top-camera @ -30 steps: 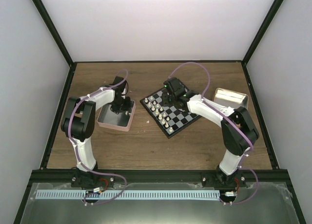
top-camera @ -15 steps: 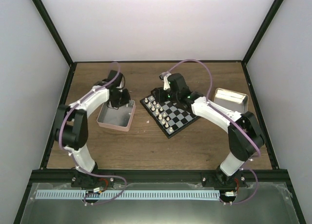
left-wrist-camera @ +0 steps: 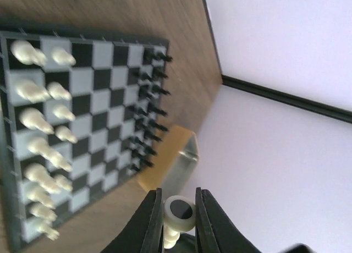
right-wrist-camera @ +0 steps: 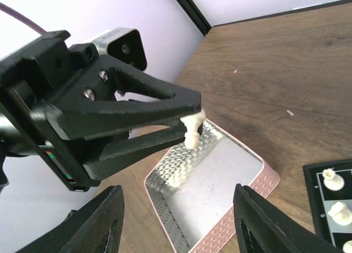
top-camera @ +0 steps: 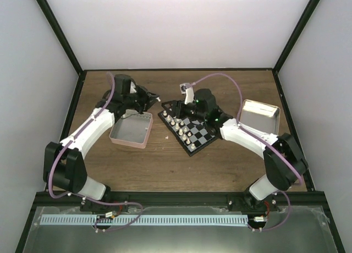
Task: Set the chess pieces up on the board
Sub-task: Place the chess piece on the chessboard.
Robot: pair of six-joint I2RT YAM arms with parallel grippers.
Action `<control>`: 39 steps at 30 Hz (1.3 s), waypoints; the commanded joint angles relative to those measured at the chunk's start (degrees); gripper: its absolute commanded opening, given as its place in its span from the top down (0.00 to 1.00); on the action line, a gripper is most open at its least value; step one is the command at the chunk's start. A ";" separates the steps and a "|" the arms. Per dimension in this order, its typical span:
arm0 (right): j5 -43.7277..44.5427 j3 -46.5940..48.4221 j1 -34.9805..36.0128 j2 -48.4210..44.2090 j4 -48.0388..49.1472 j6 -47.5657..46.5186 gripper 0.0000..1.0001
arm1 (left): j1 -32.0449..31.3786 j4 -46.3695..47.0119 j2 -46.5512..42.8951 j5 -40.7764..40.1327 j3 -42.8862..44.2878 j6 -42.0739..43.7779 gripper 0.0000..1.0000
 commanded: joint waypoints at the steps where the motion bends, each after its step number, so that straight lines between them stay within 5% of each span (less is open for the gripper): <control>1: -1.17 -1.53 0.79 -2.38 5.25 5.04 0.45 | -2.00 10.98 -2.92 3.75 -1.95 -18.78 0.93; 10: 1.85 -1.67 0.76 -3.57 4.99 6.98 0.57 | -7.04 17.82 -4.02 2.91 -5.65 -28.66 0.93; 19: 8.83 -6.19 0.25 -7.68 6.57 9.49 0.59 | -8.48 19.33 -4.18 2.03 -6.24 -30.69 0.94; 25: 7.58 -4.64 -0.33 -6.95 6.23 8.50 0.71 | -8.93 20.75 -4.25 2.31 -6.37 -31.94 0.94; 39: 10.72 -4.72 -0.59 -8.23 7.61 4.68 0.81 | -9.51 21.64 -3.30 3.28 -5.62 -33.11 0.94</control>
